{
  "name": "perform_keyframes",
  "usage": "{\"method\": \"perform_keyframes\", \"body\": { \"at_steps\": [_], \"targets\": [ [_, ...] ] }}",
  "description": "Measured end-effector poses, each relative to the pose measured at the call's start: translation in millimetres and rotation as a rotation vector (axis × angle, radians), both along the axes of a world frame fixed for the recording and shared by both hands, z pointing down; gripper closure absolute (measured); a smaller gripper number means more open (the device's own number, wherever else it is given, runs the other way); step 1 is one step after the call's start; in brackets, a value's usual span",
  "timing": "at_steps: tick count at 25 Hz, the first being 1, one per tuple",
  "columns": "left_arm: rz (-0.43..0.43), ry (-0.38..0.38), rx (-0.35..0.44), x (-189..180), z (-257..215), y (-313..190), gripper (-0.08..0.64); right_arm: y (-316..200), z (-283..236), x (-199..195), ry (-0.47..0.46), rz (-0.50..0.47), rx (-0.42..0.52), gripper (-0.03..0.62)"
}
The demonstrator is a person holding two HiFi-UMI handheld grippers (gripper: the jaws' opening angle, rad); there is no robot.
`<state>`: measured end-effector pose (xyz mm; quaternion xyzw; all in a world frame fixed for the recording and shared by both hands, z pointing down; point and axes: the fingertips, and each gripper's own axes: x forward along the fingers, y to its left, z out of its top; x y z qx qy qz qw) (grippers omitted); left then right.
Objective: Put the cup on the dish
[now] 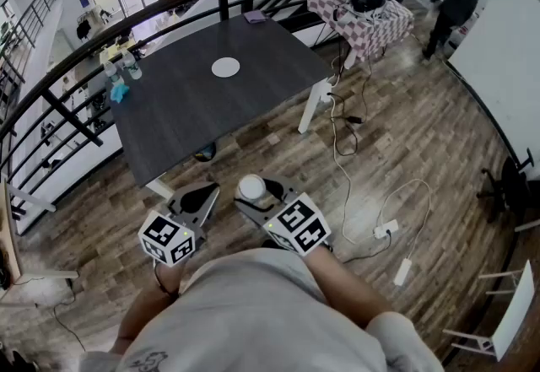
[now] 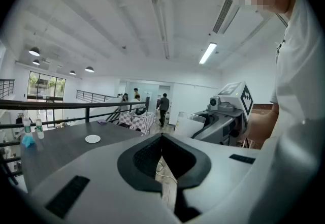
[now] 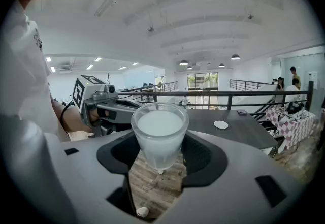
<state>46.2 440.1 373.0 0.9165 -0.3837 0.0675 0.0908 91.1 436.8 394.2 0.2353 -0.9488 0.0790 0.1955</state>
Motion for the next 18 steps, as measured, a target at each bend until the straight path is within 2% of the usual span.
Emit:
{"method": "perform_keyframes", "body": {
  "at_steps": [6,13,18],
  "targets": [
    [-0.003,0.0,-0.003,-3.2,-1.4,-3.2,0.561,-3.4,2.9,-3.8,0.009,-0.005,0.005,0.328],
    [0.005,-0.004,0.007,-8.2,-4.4,-5.6,0.561,-3.1,3.0,-13.9,0.085,0.0,0.023,0.328],
    [-0.034,0.001,-0.002,-17.8,-3.3,-13.3,0.561,-8.8,4.6,-21.9,0.076,0.017,0.016,0.328]
  ]
}}
